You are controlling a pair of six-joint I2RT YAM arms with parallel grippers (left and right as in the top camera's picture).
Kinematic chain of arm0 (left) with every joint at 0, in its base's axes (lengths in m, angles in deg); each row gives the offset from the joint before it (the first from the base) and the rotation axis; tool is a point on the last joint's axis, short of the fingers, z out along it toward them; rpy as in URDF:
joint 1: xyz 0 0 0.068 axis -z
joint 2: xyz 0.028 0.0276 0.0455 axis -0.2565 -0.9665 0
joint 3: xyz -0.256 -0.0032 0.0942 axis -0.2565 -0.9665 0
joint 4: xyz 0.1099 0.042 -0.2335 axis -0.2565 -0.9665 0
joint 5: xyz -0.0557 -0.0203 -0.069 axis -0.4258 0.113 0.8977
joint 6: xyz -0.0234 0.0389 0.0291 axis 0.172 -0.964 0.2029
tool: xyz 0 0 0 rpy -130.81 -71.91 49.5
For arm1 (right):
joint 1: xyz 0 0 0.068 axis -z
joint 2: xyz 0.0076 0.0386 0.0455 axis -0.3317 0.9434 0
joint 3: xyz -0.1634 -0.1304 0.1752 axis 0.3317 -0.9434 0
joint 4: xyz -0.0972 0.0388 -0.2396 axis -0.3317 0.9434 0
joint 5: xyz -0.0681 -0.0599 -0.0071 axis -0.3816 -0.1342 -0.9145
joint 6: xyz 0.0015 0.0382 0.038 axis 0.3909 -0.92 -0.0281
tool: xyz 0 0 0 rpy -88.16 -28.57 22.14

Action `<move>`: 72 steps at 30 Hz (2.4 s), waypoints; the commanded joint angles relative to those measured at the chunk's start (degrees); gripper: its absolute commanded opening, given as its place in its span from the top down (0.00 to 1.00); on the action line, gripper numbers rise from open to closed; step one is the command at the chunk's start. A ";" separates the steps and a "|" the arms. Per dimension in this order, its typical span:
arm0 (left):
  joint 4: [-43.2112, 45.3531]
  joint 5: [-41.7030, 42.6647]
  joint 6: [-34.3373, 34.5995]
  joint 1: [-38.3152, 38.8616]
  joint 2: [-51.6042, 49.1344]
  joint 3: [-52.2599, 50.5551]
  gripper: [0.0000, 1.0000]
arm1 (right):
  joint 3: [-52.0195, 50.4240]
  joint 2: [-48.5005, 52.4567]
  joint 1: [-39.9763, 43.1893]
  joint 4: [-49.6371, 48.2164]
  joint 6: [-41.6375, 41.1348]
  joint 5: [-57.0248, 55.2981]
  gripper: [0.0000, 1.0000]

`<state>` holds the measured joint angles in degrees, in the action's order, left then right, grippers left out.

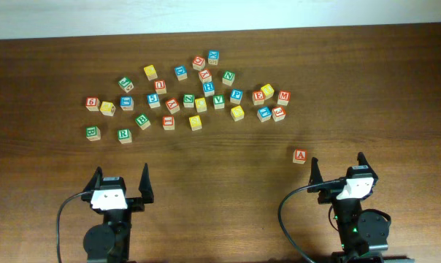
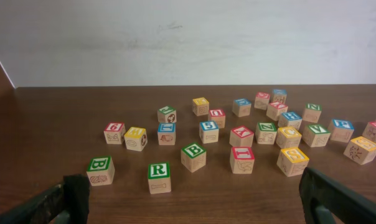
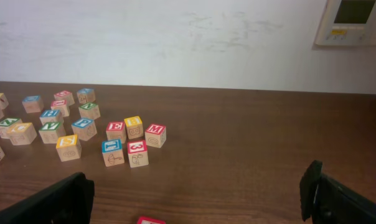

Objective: Spell out RSS

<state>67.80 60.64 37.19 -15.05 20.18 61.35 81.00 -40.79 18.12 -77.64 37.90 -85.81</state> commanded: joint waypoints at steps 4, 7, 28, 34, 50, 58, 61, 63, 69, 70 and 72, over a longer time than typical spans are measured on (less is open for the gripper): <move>-0.26 0.63 -0.24 0.02 0.44 -0.22 0.01 | -0.31 -0.59 0.31 0.42 0.35 -0.90 0.02; -0.24 0.66 -0.26 0.02 0.44 -0.22 0.01 | -0.31 -0.59 0.31 0.42 0.35 -0.90 0.02; -0.24 2.25 -0.22 0.02 0.44 -0.20 0.01 | -0.31 -0.59 0.31 0.42 0.35 -0.90 0.02; 9.05 35.39 0.24 0.02 0.44 -0.20 0.01 | -0.31 -0.59 0.31 0.42 0.35 -0.90 0.02; 4.35 50.07 16.33 0.00 -33.75 38.93 0.01 | -0.31 -0.59 0.31 0.39 0.35 -0.90 0.02; -33.27 18.21 7.34 0.02 -65.09 63.87 0.01 | -0.31 -0.59 0.31 0.39 0.35 -0.90 0.02; -42.42 6.16 10.88 0.02 -76.56 72.94 0.01 | -0.31 -0.59 0.31 0.39 0.35 -0.90 0.02; -42.97 6.16 10.88 0.02 -80.65 72.91 0.01 | -0.31 -0.59 0.31 0.42 0.35 -0.90 0.02; -45.16 -13.51 25.07 -0.35 -83.06 72.81 0.01 | -0.31 -0.59 0.31 0.39 0.35 -0.90 0.02; -45.27 -13.44 25.05 -0.37 -83.32 72.59 0.01 | -0.31 -0.59 0.31 0.42 0.35 -0.90 0.02; -45.22 -11.39 22.99 -0.37 -84.76 72.32 0.01 | -0.31 -0.59 0.31 0.39 0.35 -0.90 0.02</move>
<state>22.58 49.73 60.51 -15.05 -62.68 133.28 81.00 -41.01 18.20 -77.62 37.92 -86.07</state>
